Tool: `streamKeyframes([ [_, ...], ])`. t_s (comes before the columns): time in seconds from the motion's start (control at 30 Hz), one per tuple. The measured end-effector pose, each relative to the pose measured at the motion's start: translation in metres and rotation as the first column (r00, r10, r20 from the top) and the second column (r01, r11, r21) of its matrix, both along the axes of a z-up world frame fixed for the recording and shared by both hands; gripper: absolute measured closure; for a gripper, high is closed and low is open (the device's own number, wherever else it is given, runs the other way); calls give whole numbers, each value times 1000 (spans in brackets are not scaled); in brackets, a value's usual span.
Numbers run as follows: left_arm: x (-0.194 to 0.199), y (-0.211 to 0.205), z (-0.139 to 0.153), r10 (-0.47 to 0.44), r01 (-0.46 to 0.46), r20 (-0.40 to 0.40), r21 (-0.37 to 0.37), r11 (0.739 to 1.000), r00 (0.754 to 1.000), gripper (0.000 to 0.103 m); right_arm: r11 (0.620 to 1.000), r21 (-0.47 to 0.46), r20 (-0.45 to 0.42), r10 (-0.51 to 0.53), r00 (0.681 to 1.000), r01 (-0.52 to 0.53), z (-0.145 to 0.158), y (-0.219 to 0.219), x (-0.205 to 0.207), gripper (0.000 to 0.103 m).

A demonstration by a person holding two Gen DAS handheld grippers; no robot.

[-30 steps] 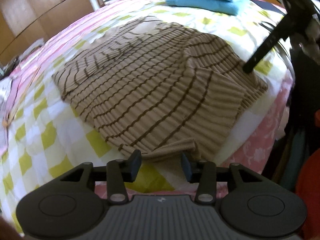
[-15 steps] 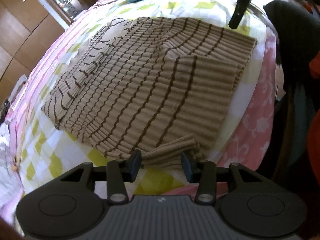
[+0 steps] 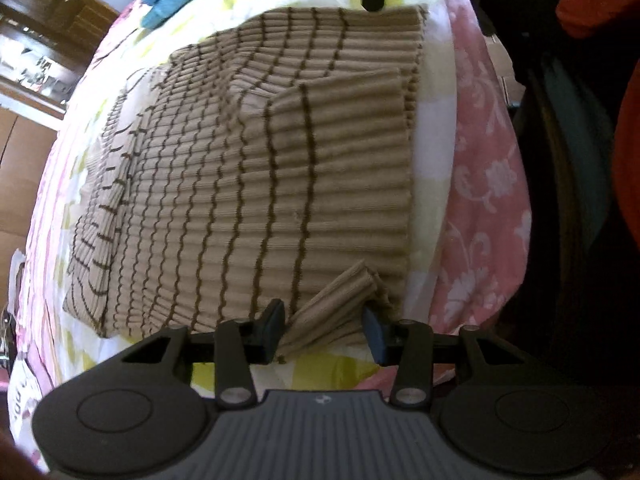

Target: Fold small clothes

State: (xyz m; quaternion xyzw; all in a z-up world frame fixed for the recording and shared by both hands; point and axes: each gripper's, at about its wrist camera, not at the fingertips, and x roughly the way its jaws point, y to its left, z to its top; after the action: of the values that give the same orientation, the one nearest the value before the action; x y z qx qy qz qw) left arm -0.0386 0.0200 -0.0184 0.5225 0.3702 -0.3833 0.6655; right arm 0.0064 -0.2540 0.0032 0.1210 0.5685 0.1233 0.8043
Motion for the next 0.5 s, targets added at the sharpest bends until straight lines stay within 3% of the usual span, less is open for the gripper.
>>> streamKeyframes([
  [0.07, -1, 0, 3, 9, -10, -25, -7, 1000, 1000, 79, 1000, -4, 16, 8, 1000, -8, 5, -4, -1, 72],
  [0.17, -2, 5, 8, 60, -61, -29, -40, 997, 998, 86, 998, -46, 26, 37, 999, -36, 12, -6, -1, 72],
  [0.3, -1, 20, 19, 171, -175, -38, -117, 978, 984, 87, 997, -42, 5, 63, 998, -63, 12, -3, 1, 72],
  [0.5, -2, 39, 25, 326, -333, -69, -244, 911, 943, 88, 998, 17, -14, 59, 998, -58, 4, 7, 4, 66],
])
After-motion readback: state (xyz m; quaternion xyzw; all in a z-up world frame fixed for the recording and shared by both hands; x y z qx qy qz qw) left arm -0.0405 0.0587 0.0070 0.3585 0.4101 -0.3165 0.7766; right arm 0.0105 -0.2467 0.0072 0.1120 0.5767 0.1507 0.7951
